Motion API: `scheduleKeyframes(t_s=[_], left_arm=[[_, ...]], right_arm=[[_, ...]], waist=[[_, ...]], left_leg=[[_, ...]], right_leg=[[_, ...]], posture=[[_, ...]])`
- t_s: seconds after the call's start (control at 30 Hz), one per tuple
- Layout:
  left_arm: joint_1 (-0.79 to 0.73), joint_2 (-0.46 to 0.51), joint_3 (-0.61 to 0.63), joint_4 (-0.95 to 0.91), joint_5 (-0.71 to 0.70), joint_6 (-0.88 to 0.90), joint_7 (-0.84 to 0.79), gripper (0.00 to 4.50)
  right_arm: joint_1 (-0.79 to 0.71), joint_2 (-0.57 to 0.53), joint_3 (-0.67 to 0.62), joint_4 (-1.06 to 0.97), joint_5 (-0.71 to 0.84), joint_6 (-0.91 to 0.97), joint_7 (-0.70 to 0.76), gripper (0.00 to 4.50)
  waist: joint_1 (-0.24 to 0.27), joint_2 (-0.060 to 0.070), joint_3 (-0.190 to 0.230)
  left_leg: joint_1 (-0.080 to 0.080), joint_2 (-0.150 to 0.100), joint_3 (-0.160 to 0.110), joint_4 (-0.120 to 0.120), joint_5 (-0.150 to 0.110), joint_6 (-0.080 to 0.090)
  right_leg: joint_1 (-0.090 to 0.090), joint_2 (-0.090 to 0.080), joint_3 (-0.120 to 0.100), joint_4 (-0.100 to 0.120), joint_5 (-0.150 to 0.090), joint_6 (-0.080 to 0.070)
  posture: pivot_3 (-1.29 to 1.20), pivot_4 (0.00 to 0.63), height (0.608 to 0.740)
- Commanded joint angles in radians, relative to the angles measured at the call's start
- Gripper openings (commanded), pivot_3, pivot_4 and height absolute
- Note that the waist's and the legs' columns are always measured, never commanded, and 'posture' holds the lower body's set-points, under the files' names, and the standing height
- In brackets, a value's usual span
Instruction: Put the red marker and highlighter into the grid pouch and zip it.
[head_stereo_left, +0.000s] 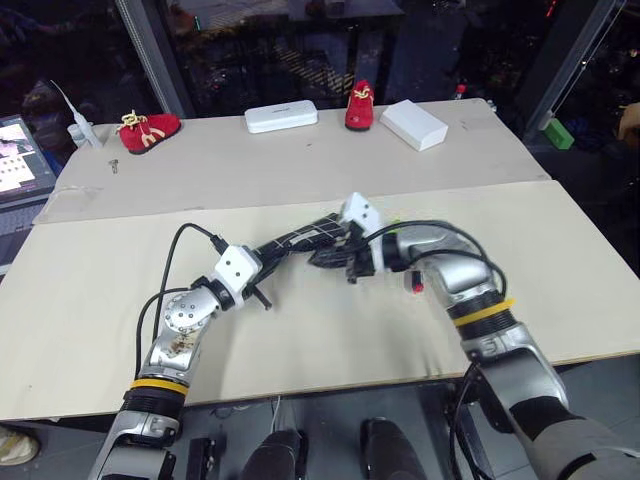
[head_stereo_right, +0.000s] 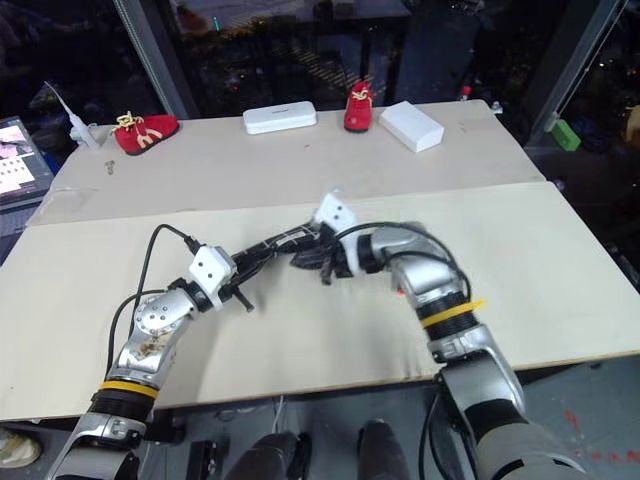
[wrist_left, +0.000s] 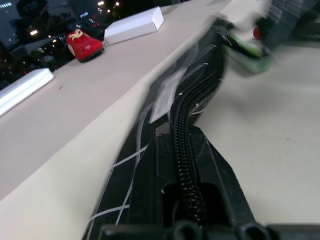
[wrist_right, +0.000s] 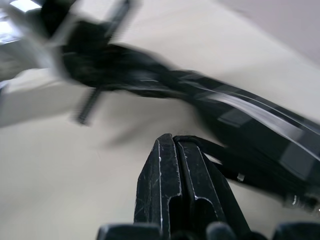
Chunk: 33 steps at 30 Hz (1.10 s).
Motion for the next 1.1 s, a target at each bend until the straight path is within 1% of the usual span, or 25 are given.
scheduleKeyframes(t_s=[0.03, 0.13, 0.23, 0.4, 0.43, 0.47, 0.5, 0.53, 0.6, 0.67, 0.73, 0.8, 0.83, 0.97, 1.1], left_arm=[[-0.030, -0.008, 0.001, 0.004, 0.006, -0.012, 0.004, 0.00], [-0.038, -0.014, 0.000, 0.014, 0.006, -0.016, 0.001, 0.00], [-0.043, -0.021, 0.000, 0.022, 0.009, -0.021, -0.001, 0.00], [-0.041, -0.029, -0.001, 0.027, 0.011, -0.025, -0.005, 0.00], [-0.041, -0.029, -0.001, 0.029, 0.011, -0.026, -0.006, 0.00], [-0.042, -0.029, 0.000, 0.030, 0.011, -0.026, -0.007, 0.00], [-0.044, -0.029, 0.001, 0.034, 0.010, -0.027, -0.009, 0.00], [-0.045, -0.030, 0.002, 0.036, 0.010, -0.028, -0.009, 0.00], [-0.054, -0.030, 0.005, 0.045, 0.008, -0.029, -0.011, 0.00], [-0.061, -0.031, 0.006, 0.050, 0.007, -0.030, -0.011, 0.00], [-0.064, -0.032, 0.005, 0.053, 0.008, -0.033, -0.012, 0.00], [-0.066, -0.033, 0.004, 0.056, 0.009, -0.035, -0.013, 0.00], [-0.066, -0.033, 0.003, 0.056, 0.009, -0.035, -0.014, 0.00], [-0.069, -0.031, 0.007, 0.053, 0.006, -0.033, -0.019, 0.00], [-0.072, -0.025, 0.016, 0.054, 0.002, -0.032, -0.020, 0.00]], right_arm=[[-0.056, 0.076, 0.008, 0.053, -0.027, -0.009, -0.098, 0.02], [-0.088, 0.133, 0.010, 0.103, -0.040, -0.015, -0.146, 0.02], [-0.090, 0.161, 0.014, 0.081, -0.021, 0.000, -0.128, 0.02], [-0.058, 0.138, 0.004, -0.020, 0.042, 0.069, -0.054, 0.02], [-0.048, 0.127, -0.002, -0.047, 0.059, 0.085, -0.041, 0.59], [-0.037, 0.114, -0.006, -0.074, 0.073, 0.097, -0.028, 0.76], [-0.028, 0.103, -0.010, -0.102, 0.090, 0.109, -0.016, 1.15], [-0.017, 0.092, -0.012, -0.130, 0.110, 0.124, -0.002, 1.42], [-0.005, 0.076, -0.003, -0.162, 0.127, 0.141, 0.009, 2.15], [0.005, 0.060, 0.023, -0.155, 0.097, 0.117, -0.003, 2.87], [-0.010, 0.065, 0.021, -0.095, 0.057, 0.105, -0.067, 3.54], [-0.019, 0.051, 0.016, -0.060, 0.032, 0.091, -0.098, 4.28], [-0.020, 0.031, 0.011, -0.062, 0.030, 0.096, -0.097, 4.46], [0.000, -0.089, -0.020, -0.135, 0.063, 0.110, -0.026, 4.46], [0.067, -0.295, -0.130, -0.290, 0.175, 0.123, 0.124, 4.46]], waist=[[0.001, 0.000, 0.000], [0.001, 0.000, 0.000], [0.001, 0.000, 0.000], [0.001, 0.000, 0.000], [0.001, 0.000, 0.000], [0.001, 0.000, 0.000], [0.002, 0.000, 0.000], [0.002, 0.000, 0.000], [0.001, 0.000, 0.000], [-0.001, 0.000, 0.000], [-0.002, 0.000, 0.000], [-0.001, 0.000, 0.000], [-0.001, 0.000, 0.000], [0.012, 0.000, 0.000], [0.023, 0.000, 0.000]], left_leg=[[0.001, 0.000, 0.000, 0.000, 0.000, 0.000], [0.000, 0.000, 0.000, 0.000, 0.000, 0.000], [0.000, 0.000, 0.000, 0.000, 0.001, -0.001], [-0.001, 0.000, 0.000, 0.000, 0.000, -0.001], [-0.001, 0.000, 0.000, 0.000, 0.000, 0.000], [-0.001, 0.000, 0.000, 0.000, 0.000, 0.000], [-0.001, 0.000, 0.000, 0.000, 0.000, 0.000], [-0.001, 0.000, 0.000, 0.000, 0.000, 0.000], [-0.001, 0.000, 0.000, 0.000, 0.000, 0.000], [-0.001, 0.000, 0.000, 0.000, 0.000, 0.000], [0.000, 0.000, 0.000, 0.000, 0.000, 0.000], [0.000, 0.000, 0.000, 0.000, 0.000, 0.000], [0.000, 0.000, 0.000, 0.000, 0.000, 0.000], [-0.002, -0.001, 0.000, 0.000, 0.000, 0.000], [-0.003, -0.001, 0.000, 0.001, 0.000, 0.000]], right_leg=[[0.000, 0.000, 0.000, 0.000, 0.000, 0.000], [0.000, 0.000, 0.000, 0.000, 0.000, 0.000], [-0.001, 0.000, -0.001, 0.000, 0.001, 0.000], [-0.002, 0.000, -0.001, 0.000, 0.001, 0.000], [-0.002, 0.000, -0.001, 0.000, 0.001, 0.000], [-0.002, 0.000, -0.001, 0.000, 0.001, 0.000], [-0.002, 0.000, -0.001, 0.000, 0.001, 0.000], [-0.001, 0.000, -0.001, 0.000, 0.001, 0.000], [-0.001, 0.000, -0.001, 0.000, 0.001, 0.000], [-0.001, 0.000, -0.001, 0.000, 0.001, 0.000], [-0.001, 0.000, -0.001, 0.000, 0.001, 0.000], [-0.001, 0.000, -0.001, 0.001, 0.001, 0.000], [-0.001, 0.000, -0.001, 0.001, 0.001, 0.000], [-0.001, -0.001, -0.002, 0.000, 0.001, 0.001], [-0.001, -0.001, -0.002, -0.002, 0.001, 0.001]], posture=[[0.00, 0.150, 0.740], [0.00, 0.150, 0.740], [0.00, 0.150, 0.740], [0.00, 0.150, 0.740], [0.00, 0.150, 0.740], [0.00, 0.150, 0.740], [0.00, 0.150, 0.740], [0.00, 0.150, 0.740], [0.00, 0.150, 0.740], [0.00, 0.150, 0.740], [0.00, 0.150, 0.740], [0.00, 0.150, 0.740], [0.00, 0.150, 0.740], [0.00, 0.150, 0.740], [0.00, 0.150, 0.740]])
